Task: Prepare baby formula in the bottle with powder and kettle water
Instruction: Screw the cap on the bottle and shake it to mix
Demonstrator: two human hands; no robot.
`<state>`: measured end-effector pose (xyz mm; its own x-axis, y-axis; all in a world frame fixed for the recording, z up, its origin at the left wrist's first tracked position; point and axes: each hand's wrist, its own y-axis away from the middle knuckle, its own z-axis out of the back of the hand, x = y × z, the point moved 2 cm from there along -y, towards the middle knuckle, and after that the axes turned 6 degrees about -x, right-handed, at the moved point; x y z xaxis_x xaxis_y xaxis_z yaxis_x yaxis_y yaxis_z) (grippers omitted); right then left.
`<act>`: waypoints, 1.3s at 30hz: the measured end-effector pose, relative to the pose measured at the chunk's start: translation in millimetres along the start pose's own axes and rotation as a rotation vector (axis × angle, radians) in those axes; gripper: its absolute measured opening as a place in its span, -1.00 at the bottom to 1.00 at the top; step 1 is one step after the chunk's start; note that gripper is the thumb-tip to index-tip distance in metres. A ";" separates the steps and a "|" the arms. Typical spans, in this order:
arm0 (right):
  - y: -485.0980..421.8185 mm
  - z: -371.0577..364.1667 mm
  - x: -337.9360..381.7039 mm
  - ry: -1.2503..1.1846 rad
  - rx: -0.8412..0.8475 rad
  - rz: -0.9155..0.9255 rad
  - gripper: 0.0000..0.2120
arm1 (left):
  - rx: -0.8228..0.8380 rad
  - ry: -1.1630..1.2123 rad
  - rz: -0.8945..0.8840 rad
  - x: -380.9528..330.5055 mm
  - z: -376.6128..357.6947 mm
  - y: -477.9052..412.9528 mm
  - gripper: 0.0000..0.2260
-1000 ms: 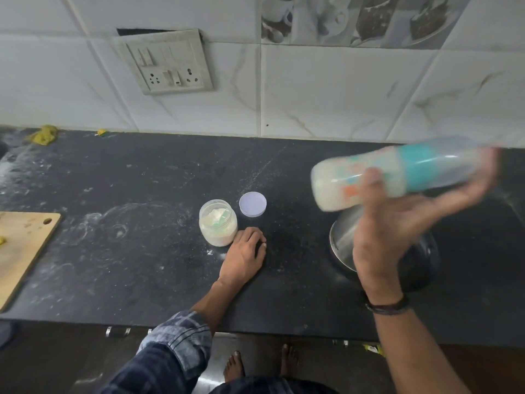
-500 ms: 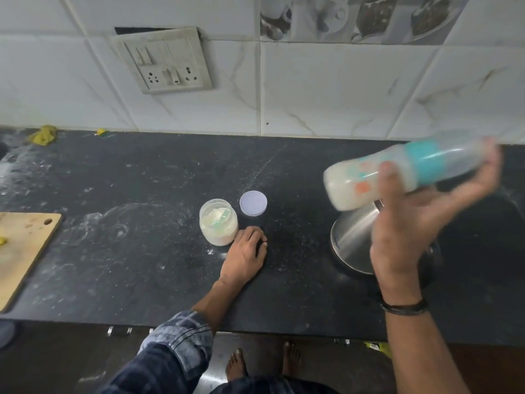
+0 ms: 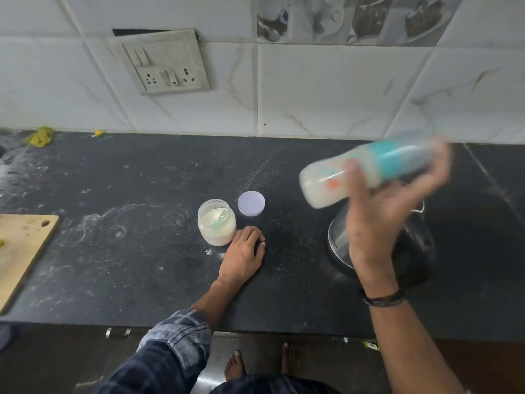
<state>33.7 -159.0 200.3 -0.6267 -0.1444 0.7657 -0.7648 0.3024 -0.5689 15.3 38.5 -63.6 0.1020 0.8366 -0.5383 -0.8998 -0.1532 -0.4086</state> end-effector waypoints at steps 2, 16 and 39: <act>5.2 -1.5 -4.1 -0.018 0.141 -0.134 -0.17 | -0.002 0.003 0.001 -0.3 0.7 -0.2 -0.94; -18.2 -2.0 -0.1 -0.098 -0.049 -0.168 -0.24 | 0.010 0.004 -0.003 0.7 0.2 -0.7 -0.95; -29.9 -8.4 2.2 -0.190 -0.170 -0.150 -0.19 | 0.012 0.000 -0.004 1.5 -0.6 -0.4 -0.96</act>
<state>56.5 -160.4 221.5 -0.5379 -0.3683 0.7583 -0.8248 0.4160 -0.3830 16.1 39.5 -64.7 0.1050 0.8373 -0.5365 -0.9044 -0.1439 -0.4017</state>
